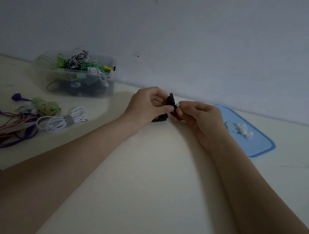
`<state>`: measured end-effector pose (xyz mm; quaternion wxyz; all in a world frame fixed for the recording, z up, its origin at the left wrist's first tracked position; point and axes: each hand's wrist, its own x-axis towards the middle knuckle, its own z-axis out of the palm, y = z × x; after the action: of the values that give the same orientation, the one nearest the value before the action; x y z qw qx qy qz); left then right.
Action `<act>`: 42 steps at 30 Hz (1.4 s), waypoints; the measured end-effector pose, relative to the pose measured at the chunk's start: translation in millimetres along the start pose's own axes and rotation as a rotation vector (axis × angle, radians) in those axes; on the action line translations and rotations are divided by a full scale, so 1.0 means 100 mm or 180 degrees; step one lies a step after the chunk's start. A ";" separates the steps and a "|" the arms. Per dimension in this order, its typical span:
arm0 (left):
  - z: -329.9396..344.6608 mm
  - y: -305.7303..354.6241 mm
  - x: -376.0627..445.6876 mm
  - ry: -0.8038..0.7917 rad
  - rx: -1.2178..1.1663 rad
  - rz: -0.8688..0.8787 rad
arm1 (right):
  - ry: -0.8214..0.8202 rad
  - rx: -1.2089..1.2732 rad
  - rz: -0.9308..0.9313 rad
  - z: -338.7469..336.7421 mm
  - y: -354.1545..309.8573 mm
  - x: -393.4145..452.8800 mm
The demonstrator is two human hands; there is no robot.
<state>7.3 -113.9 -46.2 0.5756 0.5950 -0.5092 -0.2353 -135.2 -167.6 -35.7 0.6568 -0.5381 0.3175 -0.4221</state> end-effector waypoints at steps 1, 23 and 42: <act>0.00 0.00 0.00 0.0006 0.0081 0.0075 | -0.0010 0.0009 0.0001 0.00 0.00 0.00; -0.08 0.02 0.00 -0.0239 -0.0132 0.0299 | -0.0336 0.0373 0.0441 -0.03 -0.06 0.05; -0.06 0.04 -0.01 -0.0222 -0.0013 0.0324 | -0.0376 0.0447 0.0330 -0.05 -0.06 0.04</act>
<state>11.0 -109.8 -41.5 0.5700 0.5586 -0.5581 -0.2273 -139.3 -174.1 -30.7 0.7315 -0.4976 0.2752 -0.3763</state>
